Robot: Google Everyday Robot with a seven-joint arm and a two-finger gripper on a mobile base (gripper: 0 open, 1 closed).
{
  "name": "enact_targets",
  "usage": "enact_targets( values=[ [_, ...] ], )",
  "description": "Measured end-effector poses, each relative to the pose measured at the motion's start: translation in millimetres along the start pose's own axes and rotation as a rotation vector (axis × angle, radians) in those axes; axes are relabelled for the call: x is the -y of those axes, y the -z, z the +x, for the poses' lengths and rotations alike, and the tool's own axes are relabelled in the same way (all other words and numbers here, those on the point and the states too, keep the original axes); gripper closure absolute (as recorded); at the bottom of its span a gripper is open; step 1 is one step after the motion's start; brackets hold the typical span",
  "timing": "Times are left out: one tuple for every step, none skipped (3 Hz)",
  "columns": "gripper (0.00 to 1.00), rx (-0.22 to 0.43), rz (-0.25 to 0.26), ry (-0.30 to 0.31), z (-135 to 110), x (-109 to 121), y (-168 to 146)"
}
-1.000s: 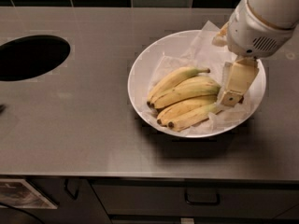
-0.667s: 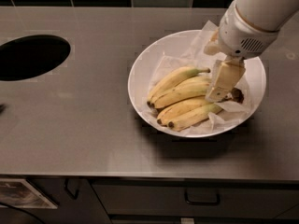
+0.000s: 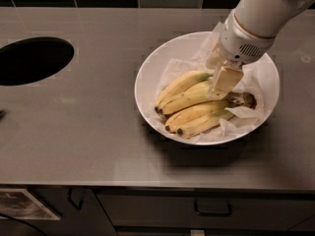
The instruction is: Pick banana from white bowl
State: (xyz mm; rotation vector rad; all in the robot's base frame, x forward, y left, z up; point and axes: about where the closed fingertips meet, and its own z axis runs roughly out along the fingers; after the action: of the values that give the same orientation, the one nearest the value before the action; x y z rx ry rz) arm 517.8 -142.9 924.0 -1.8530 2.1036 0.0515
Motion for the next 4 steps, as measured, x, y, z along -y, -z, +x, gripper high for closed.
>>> enact_targets(
  values=[
    [0.4,-0.001,-0.01,0.0,0.6,0.2,-4.7],
    [0.41,-0.001,-0.034,0.001,2.2,-1.9,-13.9],
    [0.43,-0.003,-0.057,0.006,2.7,-5.0,-21.9],
    [0.48,-0.006,-0.08,0.013,2.3,-7.5,-29.6]
  ],
)
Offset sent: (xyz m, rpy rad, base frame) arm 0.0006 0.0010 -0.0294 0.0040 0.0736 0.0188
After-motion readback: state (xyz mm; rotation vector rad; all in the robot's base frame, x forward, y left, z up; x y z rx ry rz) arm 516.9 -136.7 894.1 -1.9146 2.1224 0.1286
